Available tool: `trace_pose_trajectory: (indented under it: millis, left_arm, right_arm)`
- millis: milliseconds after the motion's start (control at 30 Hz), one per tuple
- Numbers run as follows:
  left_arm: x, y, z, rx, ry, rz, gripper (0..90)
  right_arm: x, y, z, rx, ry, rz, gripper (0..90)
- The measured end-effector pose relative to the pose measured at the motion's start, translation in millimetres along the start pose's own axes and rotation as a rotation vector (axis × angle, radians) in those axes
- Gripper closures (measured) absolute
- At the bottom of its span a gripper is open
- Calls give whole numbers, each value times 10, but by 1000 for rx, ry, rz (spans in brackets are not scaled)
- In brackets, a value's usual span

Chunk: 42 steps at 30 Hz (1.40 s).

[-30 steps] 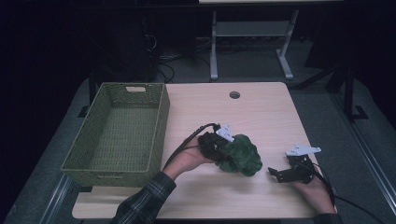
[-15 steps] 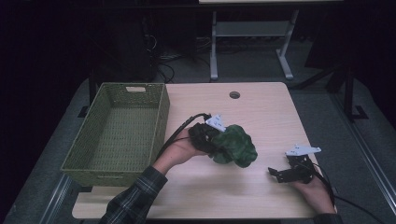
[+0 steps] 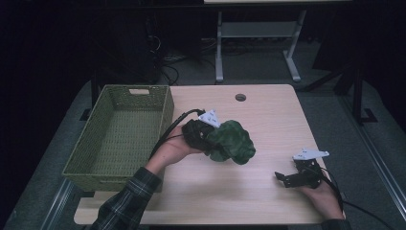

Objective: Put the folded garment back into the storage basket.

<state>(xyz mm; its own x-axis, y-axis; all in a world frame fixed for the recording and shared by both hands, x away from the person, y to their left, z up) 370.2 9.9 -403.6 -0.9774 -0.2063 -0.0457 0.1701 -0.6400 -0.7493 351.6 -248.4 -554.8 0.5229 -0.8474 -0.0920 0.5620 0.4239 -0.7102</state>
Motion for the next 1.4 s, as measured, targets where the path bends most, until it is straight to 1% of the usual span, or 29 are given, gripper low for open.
trace_pose_trajectory:
  millis: [67,100,367,400,467,733,767,800,933,1167,1233,1267,1300,1400]
  left_arm:
    - [-24,-53,-11,7,-7,9,726]
    - [-36,-73,-22,3,-1,12,726]
    - [-130,-256,-96,10,-26,44,726]
    - [-147,-287,-110,6,-21,48,726]
    - [-174,-347,-128,4,-26,57,726]
    - [-279,-579,-211,11,-54,104,727]
    - [-296,-608,-228,8,-53,108,727]
    - [-308,-632,-242,12,-64,115,726]
    - [-362,-729,-298,14,-71,137,726]
    - [-424,-896,-387,14,-89,169,727]
    - [-443,-942,-406,21,-98,181,726]
    - [-466,-995,-438,18,-100,191,726]
    - [-466,-995,-438,18,-100,191,726]
    - [-496,-1074,-485,19,-115,209,726]
  right_arm:
    - [0,0,0,0,0,0,20]
    - [2,0,1,1,-1,-1,20]
    - [3,0,2,2,-3,-1,19]
    - [3,1,2,2,-3,-1,19]
    - [3,1,2,2,-3,-1,19]
    - [4,1,3,3,-3,-2,20]
    - [4,1,3,3,-3,-2,20]
    - [4,1,3,3,-4,-1,21]
    - [4,1,4,3,-2,-3,22]
    - [4,1,4,4,0,-4,23]
    - [4,1,4,4,0,-4,23]
    - [4,1,4,4,-1,-4,23]
    - [4,1,4,4,-1,-4,23]
    - [4,1,4,4,-1,-4,23]
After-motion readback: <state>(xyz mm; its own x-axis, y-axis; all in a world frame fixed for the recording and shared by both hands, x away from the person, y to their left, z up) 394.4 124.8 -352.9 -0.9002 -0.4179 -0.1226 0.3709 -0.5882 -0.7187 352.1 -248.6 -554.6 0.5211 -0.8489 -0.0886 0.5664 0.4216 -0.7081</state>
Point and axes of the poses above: each handheld gripper's, and its own axes: y roughly forward along the jaws, z roughly out of its top, x roughly to its right, the point moved 10 cm from there along y, roughly forward along the jaws, and after that the axes turned 5 degrees about y, right-handed, at the moved point
